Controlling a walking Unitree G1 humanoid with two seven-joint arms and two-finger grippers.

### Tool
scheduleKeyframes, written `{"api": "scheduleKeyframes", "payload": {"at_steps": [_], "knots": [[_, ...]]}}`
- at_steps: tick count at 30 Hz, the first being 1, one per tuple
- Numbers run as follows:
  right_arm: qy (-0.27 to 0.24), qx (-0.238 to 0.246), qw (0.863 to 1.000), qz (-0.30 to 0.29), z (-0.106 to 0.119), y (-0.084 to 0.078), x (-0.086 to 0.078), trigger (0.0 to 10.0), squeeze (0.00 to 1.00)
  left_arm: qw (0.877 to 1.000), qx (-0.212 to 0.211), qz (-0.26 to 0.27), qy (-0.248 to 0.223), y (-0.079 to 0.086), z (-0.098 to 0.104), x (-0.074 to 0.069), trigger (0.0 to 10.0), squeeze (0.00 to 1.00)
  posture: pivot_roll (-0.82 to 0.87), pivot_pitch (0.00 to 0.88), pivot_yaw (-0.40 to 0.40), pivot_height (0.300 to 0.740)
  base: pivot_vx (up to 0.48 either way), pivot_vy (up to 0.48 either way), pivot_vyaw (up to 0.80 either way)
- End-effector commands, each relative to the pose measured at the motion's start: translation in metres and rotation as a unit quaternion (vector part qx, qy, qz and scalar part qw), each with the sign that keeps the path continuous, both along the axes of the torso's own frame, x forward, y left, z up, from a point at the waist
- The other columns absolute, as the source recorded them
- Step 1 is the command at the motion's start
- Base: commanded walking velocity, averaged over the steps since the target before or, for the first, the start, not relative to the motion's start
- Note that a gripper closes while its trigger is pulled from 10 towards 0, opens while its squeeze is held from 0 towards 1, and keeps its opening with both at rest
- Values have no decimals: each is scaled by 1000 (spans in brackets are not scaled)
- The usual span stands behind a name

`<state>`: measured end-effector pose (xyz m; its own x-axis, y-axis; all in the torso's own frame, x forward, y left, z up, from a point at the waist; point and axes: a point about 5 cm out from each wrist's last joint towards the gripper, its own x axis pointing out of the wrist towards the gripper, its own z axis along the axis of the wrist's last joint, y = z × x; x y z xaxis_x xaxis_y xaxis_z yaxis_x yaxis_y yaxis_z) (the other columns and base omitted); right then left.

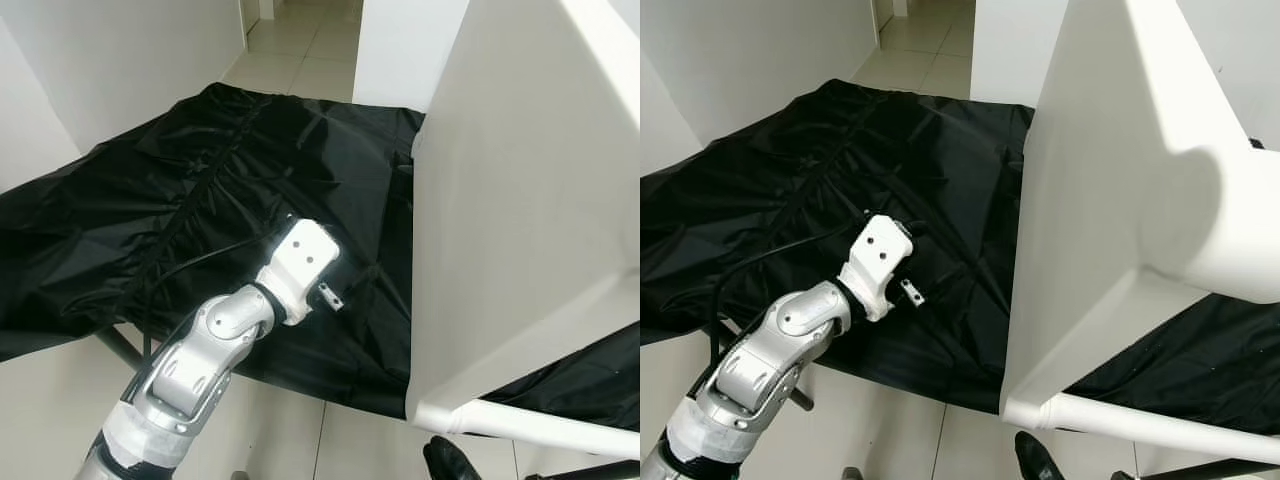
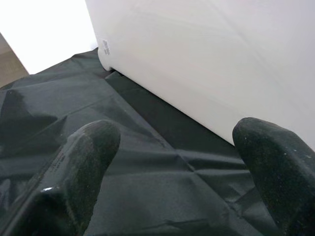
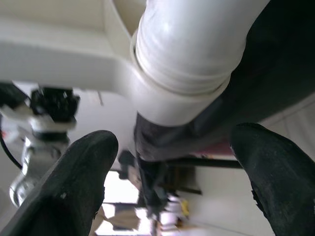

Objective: Building children table

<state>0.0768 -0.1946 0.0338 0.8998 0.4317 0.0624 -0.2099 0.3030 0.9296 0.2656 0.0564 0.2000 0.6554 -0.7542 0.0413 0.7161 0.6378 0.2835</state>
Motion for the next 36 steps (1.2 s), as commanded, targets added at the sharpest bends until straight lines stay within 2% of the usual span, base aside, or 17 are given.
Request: {"api": "scheduleKeyframes", "payload": {"at_steps": [1, 9, 13, 14, 15, 18, 20, 21, 23, 24, 26, 29, 31, 32, 34, 35, 36], "knots": [[4, -45, 999, 1, 4, -11, -12, 10000, 0, 1000, 13, -28, -2, 2, 0, 1, 10000, 0, -29, 95, 19, 740, 0, 0, 0], [77, -120, 988, -56, -11, -38, -26, 10000, 0, 999, 11, -32, -5, 1, 1, 5, 10000, 0, -57, 90, 28, 740, 0, 0, 0], [132, -201, 966, -95, -31, -45, -24, 10000, 0, 999, 10, -37, -7, -2, 2, 6, 10000, 0, -69, 87, 30, 740, 0, 0, 0], [160, -245, 950, -110, -40, -46, -22, 10000, 0, 999, 9, -38, -8, -2, 2, 7, 10000, 0, -71, 87, 30, 740, 0, 0, 0], [160, -245, 950, -110, -40, -46, -22, 10000, 0, 999, 9, -38, -8, -2, 2, 7, 10000, 0, -71, 87, 30, 740, 0, 0, 0], [177, -305, 926, -134, -47, -41, -16, 10000, 0, 999, 10, -40, -9, -3, 2, 8, 10000, 0, -78, 85, 32, 740, 0, 0, 0], [200, -370, 888, -183, -49, -39, -12, 10000, 0, 999, 11, -41, -11, -3, 2, 10, 10000, 0, -91, 81, 39, 740, 0, 0, 0], [200, -370, 888, -183, -49, -39, -12, 10000, 0, 999, 11, -41, -11, -3, 2, 10, 10000, 0, -91, 81, 39, 740, 0, 0, 0], [204, -426, 847, -243, -44, -44, -11, 10000, 0, 999, 11, -43, -14, -4, 2, 12, 10000, 0, -95, 80, 40, 740, 0, 0, 0], [204, -426, 847, -243, -44, -44, -11, 10000, 0, 999, 11, -43, -14, -4, 2, 12, 10000, 0, -95, 80, 40, 740, 0, 0, 0], [201, -474, 805, -294, -33, -47, -12, 10000, 0, 999, 12, -45, -15, -4, 2, 13, 10000, 0, -97, 80, 44, 740, 0, 0, 0], [201, -474, 805, -294, -33, -47, -12, 10000, 0, 999, 12, -45, -15, -4, 2, 13, 10000, 0, -97, 80, 44, 740, 0, 0, 0], [190, -528, 759, -331, -17, -33, -15, 10000, 0, 999, 15, -45, -18, -3, 2, 16, 10000, 0, -107, 81, 49, 740, 0, 0, 0], [190, -528, 759, -331, -17, -33, -15, 10000, 0, 999, 15, -45, -18, -3, 2, 16, 10000, 0, -107, 81, 49, 740, 0, 0, 0], [169, -568, 728, -346, -5, -15, -20, 10000, 0, 999, 18, -43, -20, -2, 2, 20, 10000, 0, -115, 83, 59, 740, 0, 0, 0], [169, -568, 728, -346, -5, -15, -20, 10000, 0, 999, 18, -43, -20, -2, 2, 20, 10000, 0, -115, 83, 59, 740, 0, 0, 0], [157, -585, 714, -352, 1, -6, -25, 10000, 0, 999, 21, -41, -20, 0, 1, 23, 10000, 0, -123, 86, 70, 740, 0, 0, 0]]}}
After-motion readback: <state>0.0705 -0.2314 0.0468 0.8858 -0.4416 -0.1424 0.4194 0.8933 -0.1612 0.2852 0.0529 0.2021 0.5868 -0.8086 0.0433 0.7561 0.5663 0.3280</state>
